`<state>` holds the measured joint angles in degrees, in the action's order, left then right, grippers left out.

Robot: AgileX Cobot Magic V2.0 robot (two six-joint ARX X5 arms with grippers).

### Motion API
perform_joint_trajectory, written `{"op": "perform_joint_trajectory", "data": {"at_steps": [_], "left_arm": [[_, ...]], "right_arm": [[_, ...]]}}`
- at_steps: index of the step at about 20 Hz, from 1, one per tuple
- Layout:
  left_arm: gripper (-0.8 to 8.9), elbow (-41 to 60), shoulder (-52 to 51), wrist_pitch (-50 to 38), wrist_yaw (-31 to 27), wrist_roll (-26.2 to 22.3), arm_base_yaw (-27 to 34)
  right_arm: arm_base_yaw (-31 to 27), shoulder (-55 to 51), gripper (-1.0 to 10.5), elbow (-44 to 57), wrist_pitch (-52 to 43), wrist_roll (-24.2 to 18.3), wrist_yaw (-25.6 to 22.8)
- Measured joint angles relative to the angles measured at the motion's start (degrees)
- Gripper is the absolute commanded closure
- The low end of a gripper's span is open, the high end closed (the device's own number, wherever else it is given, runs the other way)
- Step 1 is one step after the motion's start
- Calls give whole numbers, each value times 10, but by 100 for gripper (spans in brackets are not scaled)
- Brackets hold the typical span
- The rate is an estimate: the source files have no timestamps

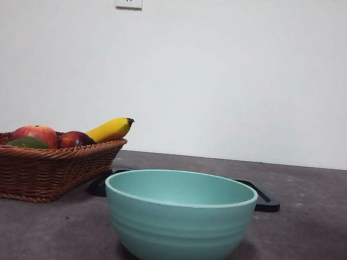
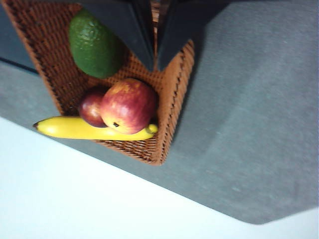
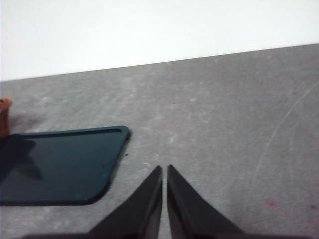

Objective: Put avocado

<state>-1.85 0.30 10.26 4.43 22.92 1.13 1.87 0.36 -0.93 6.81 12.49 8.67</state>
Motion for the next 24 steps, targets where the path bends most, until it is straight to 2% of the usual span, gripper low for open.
{"op": "perform_joint_trajectory", "data": {"at_steps": [5, 13, 18, 24], "left_arm": [[804, -20, 0, 41, 18, 36, 0], [804, -123, 47, 122, 41, 42, 0], [804, -196, 109, 174, 92, 23, 0], [804, -288, 206, 263, 150, -44, 0]], "right_arm": [[0, 0, 940, -23, 15, 38, 2], [0, 46, 940, -141, 96, 58, 10], [0, 114, 940, -234, 172, 49, 55], [2, 219, 940, -337, 300, -2, 135]]}}
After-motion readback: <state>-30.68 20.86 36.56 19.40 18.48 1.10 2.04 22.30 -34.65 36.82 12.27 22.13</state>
